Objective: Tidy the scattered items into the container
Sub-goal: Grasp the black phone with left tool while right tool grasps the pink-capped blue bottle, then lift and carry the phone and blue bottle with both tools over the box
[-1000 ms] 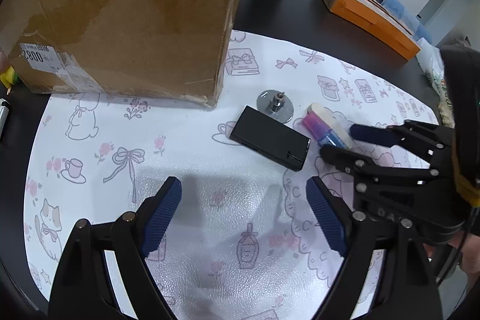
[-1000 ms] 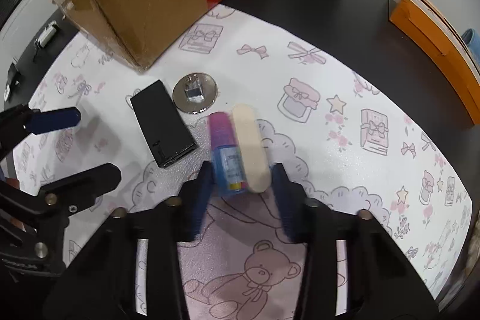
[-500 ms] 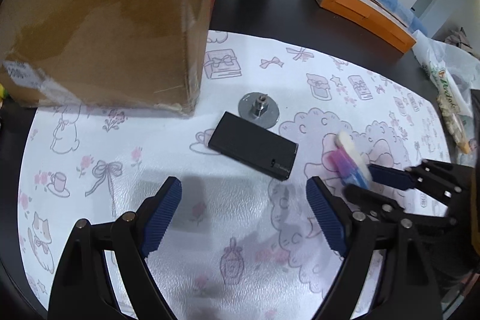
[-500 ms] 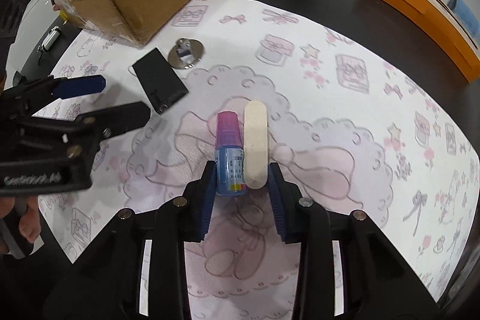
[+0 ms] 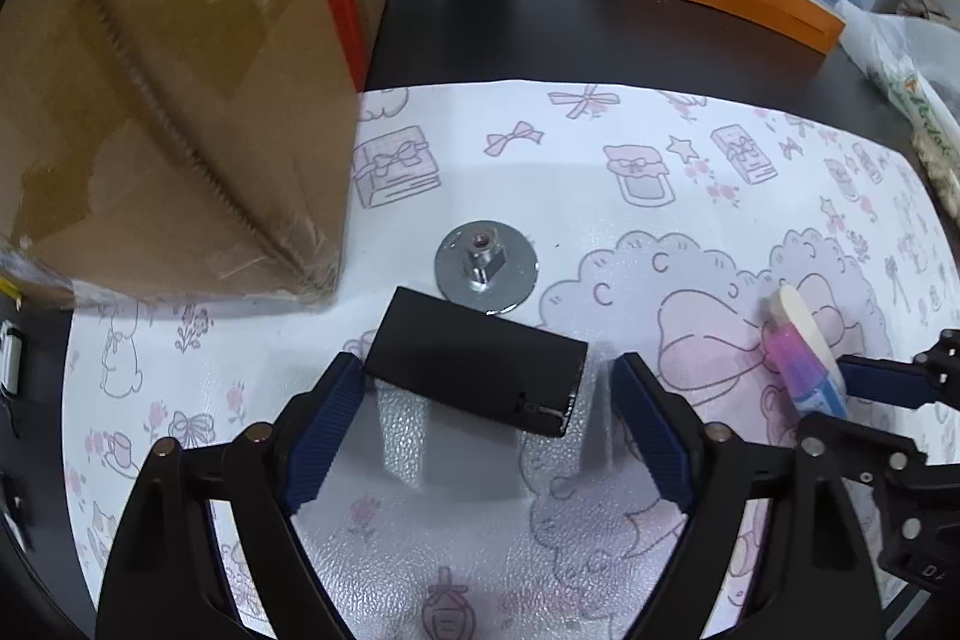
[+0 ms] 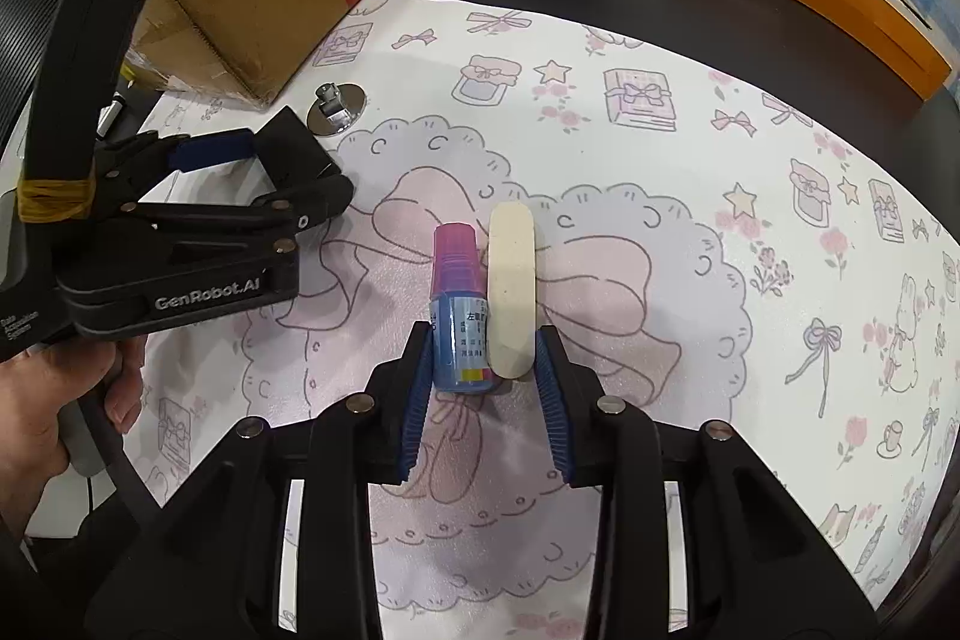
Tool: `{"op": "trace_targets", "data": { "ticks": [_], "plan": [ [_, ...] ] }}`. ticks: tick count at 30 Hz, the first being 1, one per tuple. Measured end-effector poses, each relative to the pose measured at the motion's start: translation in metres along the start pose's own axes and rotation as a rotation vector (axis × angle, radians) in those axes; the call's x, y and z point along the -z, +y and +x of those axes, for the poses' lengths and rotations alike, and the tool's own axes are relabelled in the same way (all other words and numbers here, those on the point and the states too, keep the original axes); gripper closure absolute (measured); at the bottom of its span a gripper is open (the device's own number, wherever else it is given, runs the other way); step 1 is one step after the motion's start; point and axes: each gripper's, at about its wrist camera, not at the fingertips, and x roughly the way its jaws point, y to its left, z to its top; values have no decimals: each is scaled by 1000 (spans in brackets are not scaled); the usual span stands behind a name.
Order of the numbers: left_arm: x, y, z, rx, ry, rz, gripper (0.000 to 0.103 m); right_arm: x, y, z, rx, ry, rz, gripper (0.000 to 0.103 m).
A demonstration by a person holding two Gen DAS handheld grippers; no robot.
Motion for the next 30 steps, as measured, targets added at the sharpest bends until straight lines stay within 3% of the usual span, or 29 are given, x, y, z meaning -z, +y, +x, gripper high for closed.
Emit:
{"op": "trace_targets", "data": {
  "ticks": [11, 30],
  "plan": [
    [12, -11, -10, 54, 6, 12, 31, 13, -5, -4, 12, 12, 6, 68],
    [32, -5, -22, 82, 26, -25, 31, 15, 12, -6, -2, -18, -19, 64]
  ]
}}
